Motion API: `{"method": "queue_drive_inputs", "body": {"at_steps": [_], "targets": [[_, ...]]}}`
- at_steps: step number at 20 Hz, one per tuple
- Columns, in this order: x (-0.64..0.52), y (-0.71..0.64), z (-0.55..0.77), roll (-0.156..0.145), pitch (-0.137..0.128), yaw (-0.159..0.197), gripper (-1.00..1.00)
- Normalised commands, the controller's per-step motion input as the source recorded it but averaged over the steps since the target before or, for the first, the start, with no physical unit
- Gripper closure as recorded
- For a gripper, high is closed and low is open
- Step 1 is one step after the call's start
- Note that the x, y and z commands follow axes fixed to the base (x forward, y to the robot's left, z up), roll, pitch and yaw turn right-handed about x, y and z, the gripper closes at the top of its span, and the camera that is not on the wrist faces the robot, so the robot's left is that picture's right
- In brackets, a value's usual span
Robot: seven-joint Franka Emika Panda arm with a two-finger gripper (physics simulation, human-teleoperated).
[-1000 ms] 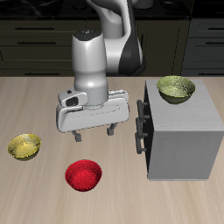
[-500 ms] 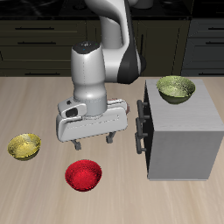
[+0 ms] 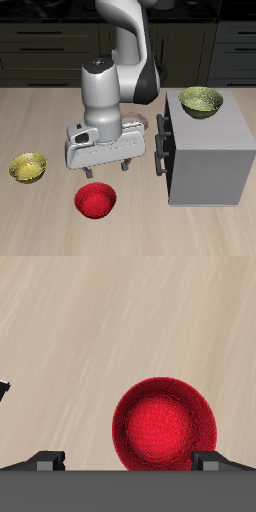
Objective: Close the bottom drawer of the white cabinet and place the red bowl on the plate
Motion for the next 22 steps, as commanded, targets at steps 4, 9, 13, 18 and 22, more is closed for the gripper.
{"method": "queue_drive_inputs", "body": {"at_steps": [4,9,13,18,22], "targets": [[0.01,-0.01,-0.19,0.008,0.028,-0.009,-1.00],[0.00,0.02,-0.23,0.011,0.024,0.019,-1.00],[0.02,0.00,-0.20,0.005,0.021,0.006,-1.00],[0.01,-0.01,-0.15,0.000,0.014,0.005,-1.00],[0.02,0.01,-0.12,-0.001,0.015,0.004,-1.00]]}}
